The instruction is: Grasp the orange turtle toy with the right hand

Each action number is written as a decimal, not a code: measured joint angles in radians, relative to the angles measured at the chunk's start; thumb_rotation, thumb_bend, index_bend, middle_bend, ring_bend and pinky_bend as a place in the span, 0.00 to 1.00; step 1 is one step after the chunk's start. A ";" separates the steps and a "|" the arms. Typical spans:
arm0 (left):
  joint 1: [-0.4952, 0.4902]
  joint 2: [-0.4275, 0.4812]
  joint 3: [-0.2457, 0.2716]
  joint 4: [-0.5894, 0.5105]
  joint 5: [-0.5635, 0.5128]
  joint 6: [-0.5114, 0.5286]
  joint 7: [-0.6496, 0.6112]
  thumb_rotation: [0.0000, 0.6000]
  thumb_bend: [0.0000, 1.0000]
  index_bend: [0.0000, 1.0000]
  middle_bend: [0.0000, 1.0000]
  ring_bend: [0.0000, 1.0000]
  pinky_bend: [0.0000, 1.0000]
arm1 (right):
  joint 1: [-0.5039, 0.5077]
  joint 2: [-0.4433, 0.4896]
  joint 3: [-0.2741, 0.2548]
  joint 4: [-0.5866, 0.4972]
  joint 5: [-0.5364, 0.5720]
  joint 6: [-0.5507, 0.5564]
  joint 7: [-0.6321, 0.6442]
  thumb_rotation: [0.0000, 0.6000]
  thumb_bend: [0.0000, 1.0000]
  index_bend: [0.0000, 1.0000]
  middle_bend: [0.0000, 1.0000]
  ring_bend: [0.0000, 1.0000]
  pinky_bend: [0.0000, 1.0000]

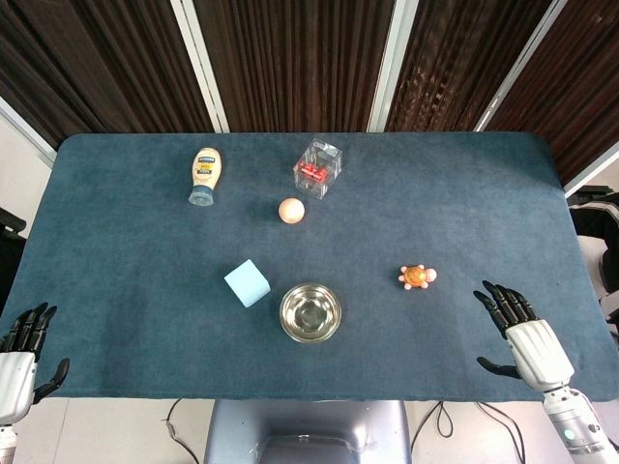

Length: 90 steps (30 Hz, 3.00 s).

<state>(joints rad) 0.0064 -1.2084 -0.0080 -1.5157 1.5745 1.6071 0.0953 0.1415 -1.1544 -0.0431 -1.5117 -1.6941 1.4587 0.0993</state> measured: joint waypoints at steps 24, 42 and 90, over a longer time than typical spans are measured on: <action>-0.031 -0.024 -0.004 0.052 0.020 -0.025 -0.064 1.00 0.34 0.10 0.13 0.14 0.32 | 0.050 -0.087 0.074 0.078 0.069 -0.033 0.002 1.00 0.09 0.34 0.23 0.81 0.79; -0.042 -0.021 0.002 0.066 0.006 -0.050 -0.099 1.00 0.34 0.10 0.13 0.14 0.33 | 0.278 -0.308 0.206 0.292 0.317 -0.384 -0.135 1.00 0.09 0.49 0.34 0.89 0.88; -0.003 -0.015 0.006 0.005 -0.040 -0.038 0.002 1.00 0.34 0.10 0.13 0.14 0.34 | 0.423 -0.607 0.194 0.739 0.305 -0.441 0.139 1.00 0.25 0.80 0.67 0.96 0.95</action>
<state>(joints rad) 0.0036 -1.2237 -0.0021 -1.5107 1.5350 1.5694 0.0970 0.5643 -1.7618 0.1504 -0.7724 -1.3895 1.0175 0.2382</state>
